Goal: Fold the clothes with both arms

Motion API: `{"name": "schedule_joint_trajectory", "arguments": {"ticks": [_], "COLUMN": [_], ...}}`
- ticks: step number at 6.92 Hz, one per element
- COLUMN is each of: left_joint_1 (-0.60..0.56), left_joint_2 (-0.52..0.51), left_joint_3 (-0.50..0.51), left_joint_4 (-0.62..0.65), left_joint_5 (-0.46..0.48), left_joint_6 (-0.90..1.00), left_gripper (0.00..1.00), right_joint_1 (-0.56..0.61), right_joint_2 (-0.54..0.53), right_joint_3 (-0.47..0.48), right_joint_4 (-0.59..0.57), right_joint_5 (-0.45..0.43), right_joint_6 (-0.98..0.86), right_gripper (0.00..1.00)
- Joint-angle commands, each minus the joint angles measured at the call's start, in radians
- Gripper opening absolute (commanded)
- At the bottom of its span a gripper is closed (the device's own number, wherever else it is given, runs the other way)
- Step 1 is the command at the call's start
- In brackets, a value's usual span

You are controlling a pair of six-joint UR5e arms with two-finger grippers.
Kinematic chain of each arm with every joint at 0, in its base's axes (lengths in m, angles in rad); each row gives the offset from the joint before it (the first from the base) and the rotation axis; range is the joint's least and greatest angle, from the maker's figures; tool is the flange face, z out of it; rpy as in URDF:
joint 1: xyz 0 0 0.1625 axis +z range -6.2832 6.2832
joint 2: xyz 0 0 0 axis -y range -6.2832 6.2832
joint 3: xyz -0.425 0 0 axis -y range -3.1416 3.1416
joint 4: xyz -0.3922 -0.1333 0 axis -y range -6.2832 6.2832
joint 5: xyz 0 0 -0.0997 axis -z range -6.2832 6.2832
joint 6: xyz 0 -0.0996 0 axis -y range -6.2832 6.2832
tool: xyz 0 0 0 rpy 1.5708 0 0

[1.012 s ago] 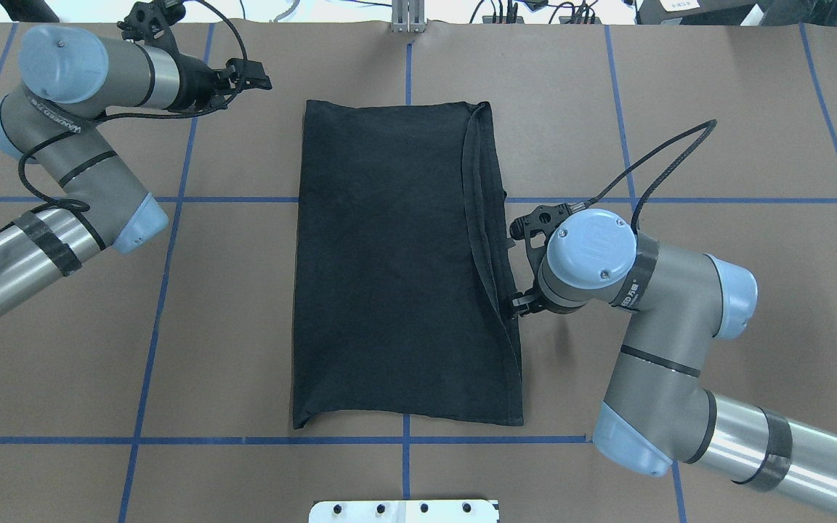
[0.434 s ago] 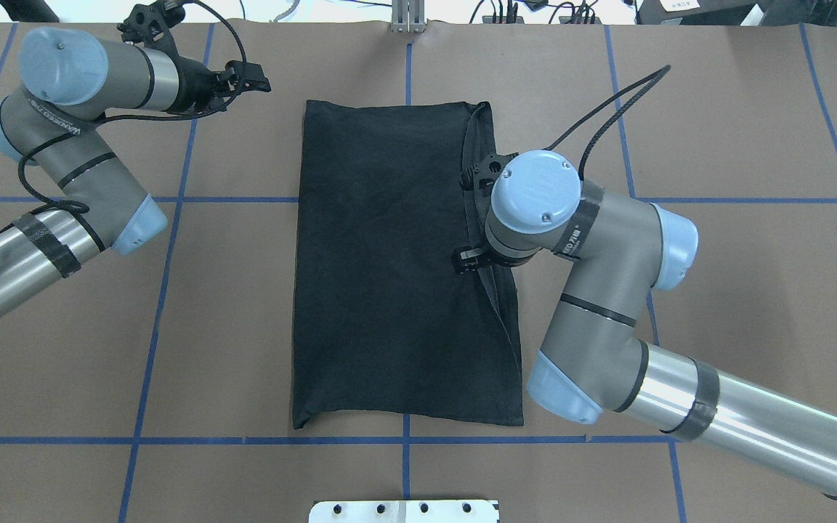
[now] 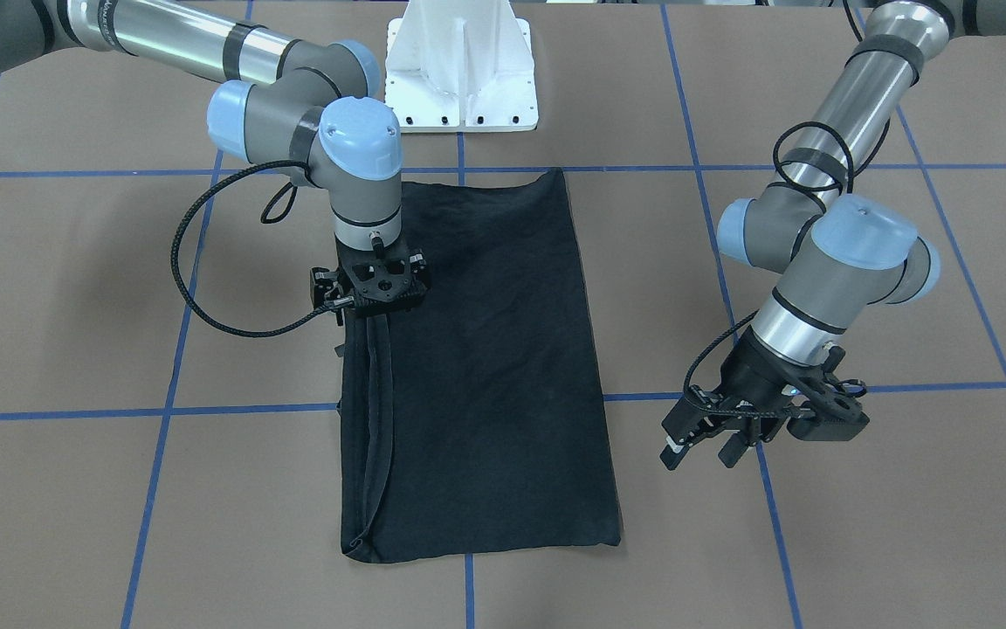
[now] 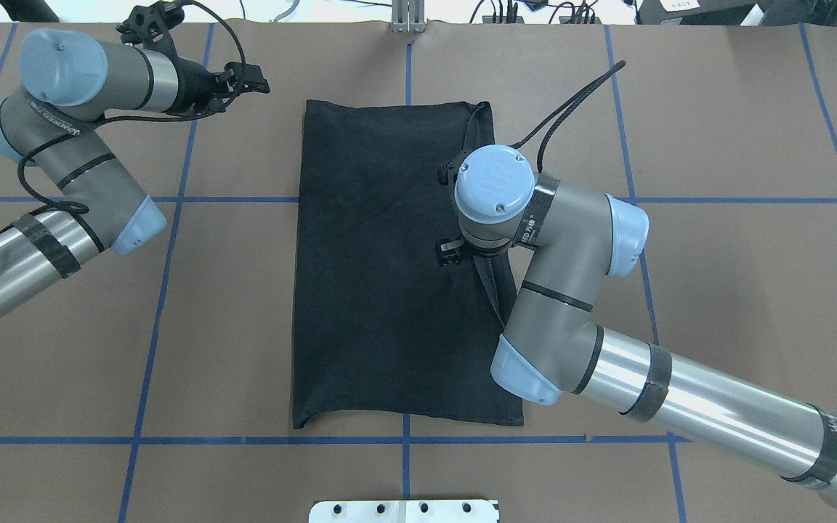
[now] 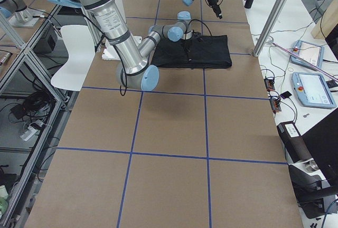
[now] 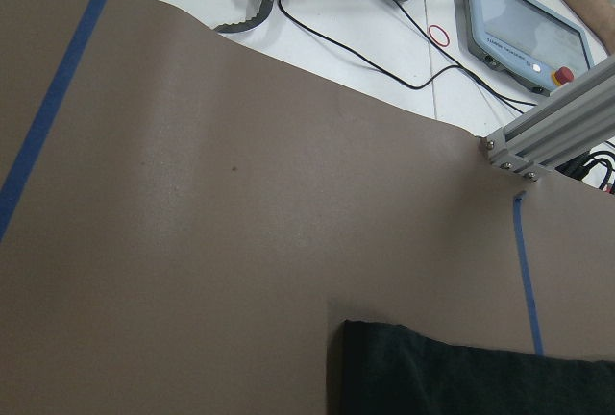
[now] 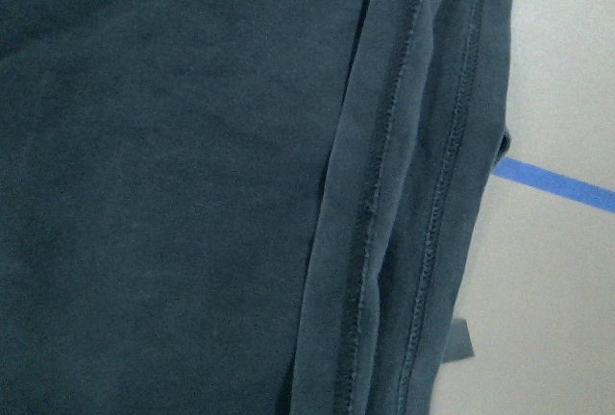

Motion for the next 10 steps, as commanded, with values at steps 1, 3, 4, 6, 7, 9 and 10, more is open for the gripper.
{"name": "schedule_joint_trajectory", "arguments": {"ticks": [1, 3, 4, 6, 7, 9, 10], "left_joint_1": [0.0, 0.0, 0.0, 0.0, 0.0, 0.0, 0.0], "left_joint_2": [-0.001, -0.001, -0.001, -0.001, -0.001, -0.005, -0.005], "left_joint_3": [-0.001, -0.004, -0.004, -0.006, -0.006, -0.007, -0.007], "left_joint_4": [0.0, 0.001, 0.001, 0.005, 0.005, 0.006, 0.005], "left_joint_5": [0.0, 0.0, 0.0, -0.027, -0.027, -0.027, -0.027], "left_joint_6": [0.0, 0.0, 0.0, -0.003, -0.003, -0.005, -0.005], "left_gripper": [1.0, 1.0, 1.0, 1.0, 1.0, 1.0, 1.0], "right_joint_1": [-0.013, -0.016, -0.019, -0.019, -0.016, 0.01, 0.021], "right_joint_2": [-0.017, -0.037, -0.046, -0.071, -0.071, -0.092, -0.111], "right_joint_3": [-0.003, 0.002, 0.002, 0.008, 0.009, 0.023, 0.038], "right_joint_4": [-0.004, -0.007, -0.007, -0.007, -0.007, -0.007, -0.006], "right_joint_5": [0.005, 0.011, 0.016, 0.028, 0.028, 0.06, 0.065], "right_joint_6": [-0.002, -0.002, -0.002, -0.002, -0.005, -0.034, -0.036], "right_gripper": [0.99, 0.99, 0.99, 0.99, 0.99, 0.99, 0.99]}}
